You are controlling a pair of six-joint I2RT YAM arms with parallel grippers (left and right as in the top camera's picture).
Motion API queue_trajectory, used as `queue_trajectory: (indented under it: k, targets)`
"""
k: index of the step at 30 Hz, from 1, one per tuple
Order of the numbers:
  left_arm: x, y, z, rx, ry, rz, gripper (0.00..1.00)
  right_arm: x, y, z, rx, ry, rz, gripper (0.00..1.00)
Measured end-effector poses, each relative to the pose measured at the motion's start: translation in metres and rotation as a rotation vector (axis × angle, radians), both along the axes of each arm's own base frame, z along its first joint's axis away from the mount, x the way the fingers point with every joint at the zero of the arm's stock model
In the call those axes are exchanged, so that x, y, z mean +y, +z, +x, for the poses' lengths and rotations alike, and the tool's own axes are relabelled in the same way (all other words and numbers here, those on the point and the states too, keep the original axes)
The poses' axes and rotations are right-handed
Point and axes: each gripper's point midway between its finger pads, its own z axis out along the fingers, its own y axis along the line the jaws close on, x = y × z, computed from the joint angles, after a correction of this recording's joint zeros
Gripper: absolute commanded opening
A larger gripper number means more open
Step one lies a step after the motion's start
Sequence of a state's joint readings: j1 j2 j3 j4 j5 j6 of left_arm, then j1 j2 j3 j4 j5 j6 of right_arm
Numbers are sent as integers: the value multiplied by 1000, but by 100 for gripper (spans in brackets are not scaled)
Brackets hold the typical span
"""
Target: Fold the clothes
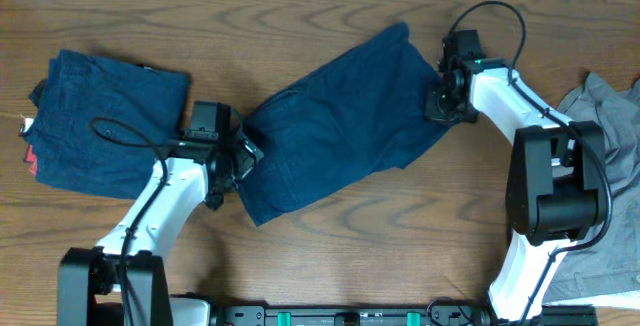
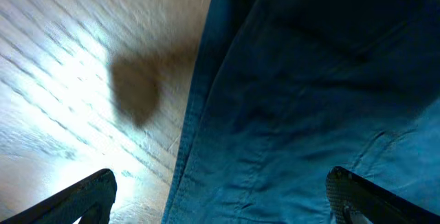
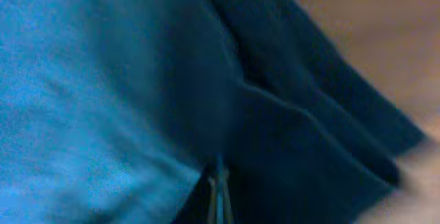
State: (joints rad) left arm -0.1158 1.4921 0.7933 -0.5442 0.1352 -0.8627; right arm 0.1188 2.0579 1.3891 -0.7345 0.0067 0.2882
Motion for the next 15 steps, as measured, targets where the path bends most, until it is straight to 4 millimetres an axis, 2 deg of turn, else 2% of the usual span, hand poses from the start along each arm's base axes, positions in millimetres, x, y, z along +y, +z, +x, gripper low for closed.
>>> queue_trajectory:
  k: [3,7,12,14,15]
  targets:
    - [-4,-12,-1,-2,-12,-19,99,-16,-3,-19,81,-55,-44,1]
    - [-6,-20,8,-39,-67,-19,96,-33,-3,-38,157,-137,-76,1]
    - [-20,-17,34,-147,-193,-57,88,-42,-3,-45,183,-186,-94,1]
    - [-30,-15,44,-189,-245,-97,82,-43,-1,-45,179,-192,-97,2]
    - [-36,-15,48,-206,-273,-122,75,-43,0,-45,175,-194,-98,2]
